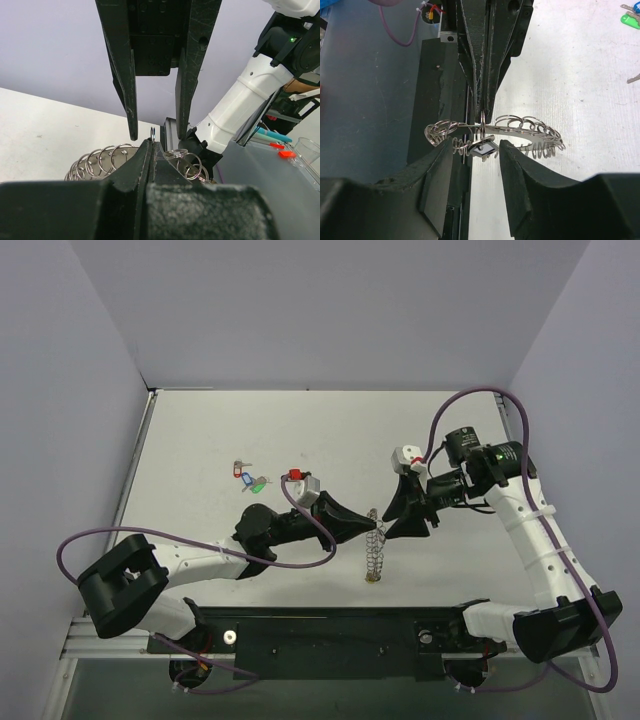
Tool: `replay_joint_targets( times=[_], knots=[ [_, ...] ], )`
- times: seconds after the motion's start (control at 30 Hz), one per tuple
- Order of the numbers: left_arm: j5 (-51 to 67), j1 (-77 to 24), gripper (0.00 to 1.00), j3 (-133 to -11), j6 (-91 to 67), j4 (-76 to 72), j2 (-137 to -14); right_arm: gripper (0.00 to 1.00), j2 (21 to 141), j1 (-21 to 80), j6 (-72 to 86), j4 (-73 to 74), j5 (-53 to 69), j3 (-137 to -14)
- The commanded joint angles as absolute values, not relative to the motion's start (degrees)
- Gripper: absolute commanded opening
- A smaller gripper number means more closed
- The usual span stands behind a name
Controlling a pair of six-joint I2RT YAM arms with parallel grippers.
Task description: Put the keys on the keyring
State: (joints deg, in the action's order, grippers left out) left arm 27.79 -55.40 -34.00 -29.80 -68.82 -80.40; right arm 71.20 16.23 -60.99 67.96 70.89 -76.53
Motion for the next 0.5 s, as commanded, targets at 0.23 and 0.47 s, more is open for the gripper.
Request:
replay_joint_targets(
  times=[0.23,0.47],
  knots=[
    [26.9,-56.1,0.00,-37.4,-30.1,-73.9,-80.2,0.29,72.1,17.1,-62.1,70.1,72.7,-79.1],
    [26.6,-56.2,0.00,-37.7,-30.1,-73.7,-80.2,0.21,72.3,17.1,-61.9,70.0,73.1,-79.1]
  ],
)
